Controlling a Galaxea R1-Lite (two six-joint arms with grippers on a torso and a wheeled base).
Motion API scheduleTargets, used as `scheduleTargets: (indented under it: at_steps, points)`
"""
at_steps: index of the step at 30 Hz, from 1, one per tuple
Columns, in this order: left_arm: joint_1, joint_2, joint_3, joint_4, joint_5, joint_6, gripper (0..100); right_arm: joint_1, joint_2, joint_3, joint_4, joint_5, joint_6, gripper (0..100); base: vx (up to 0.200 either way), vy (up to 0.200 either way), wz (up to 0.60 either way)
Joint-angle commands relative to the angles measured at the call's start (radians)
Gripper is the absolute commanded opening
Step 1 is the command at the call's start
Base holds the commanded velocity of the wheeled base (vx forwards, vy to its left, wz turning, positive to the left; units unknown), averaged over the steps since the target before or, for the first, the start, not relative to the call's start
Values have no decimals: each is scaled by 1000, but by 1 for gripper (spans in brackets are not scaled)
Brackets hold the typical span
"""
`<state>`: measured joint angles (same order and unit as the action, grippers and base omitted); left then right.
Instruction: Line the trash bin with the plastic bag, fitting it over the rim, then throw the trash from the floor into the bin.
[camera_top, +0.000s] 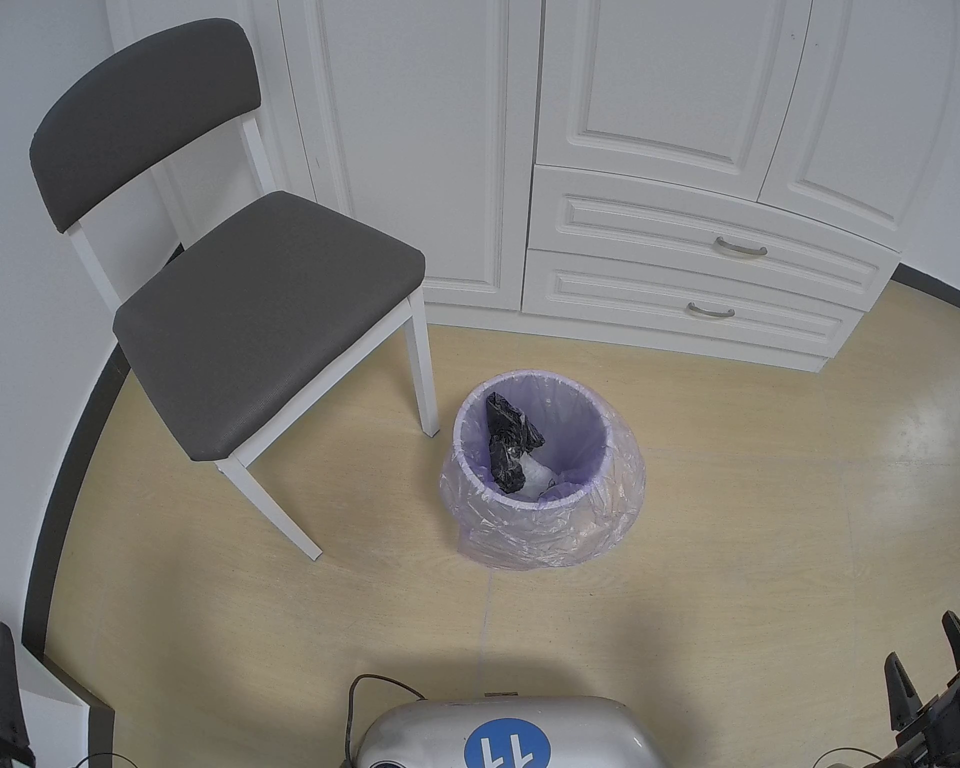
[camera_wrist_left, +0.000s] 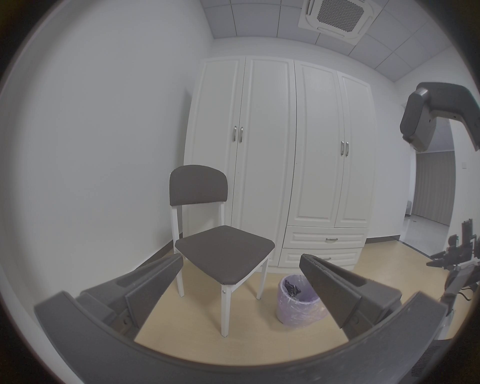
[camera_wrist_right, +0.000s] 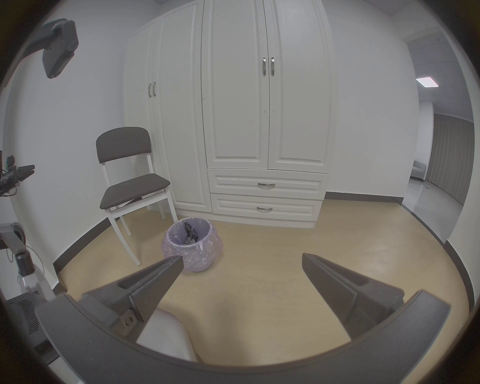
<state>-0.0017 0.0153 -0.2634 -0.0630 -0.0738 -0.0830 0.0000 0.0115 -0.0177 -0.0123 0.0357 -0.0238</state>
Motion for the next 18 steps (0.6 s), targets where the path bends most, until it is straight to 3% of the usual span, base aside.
scheduleTargets:
  at_steps: [1, 3, 11, 18]
  points:
    - [0, -12, 35, -11, 0, 0, 100, 0, -11, 18, 12, -10, -11, 100, 0, 0, 0]
    - [0, -12, 50, -14, 0, 2, 100, 0, -10, 15, 61, -5, -10, 100, 0, 0, 0]
    - [0, -12, 76, -12, 19, 2, 100, 0, -11, 18, 43, -7, -7, 100, 0, 0, 0]
    - [0, -12, 184, -15, 23, 0, 100, 0, -11, 18, 41, -7, -4, 100, 0, 0, 0]
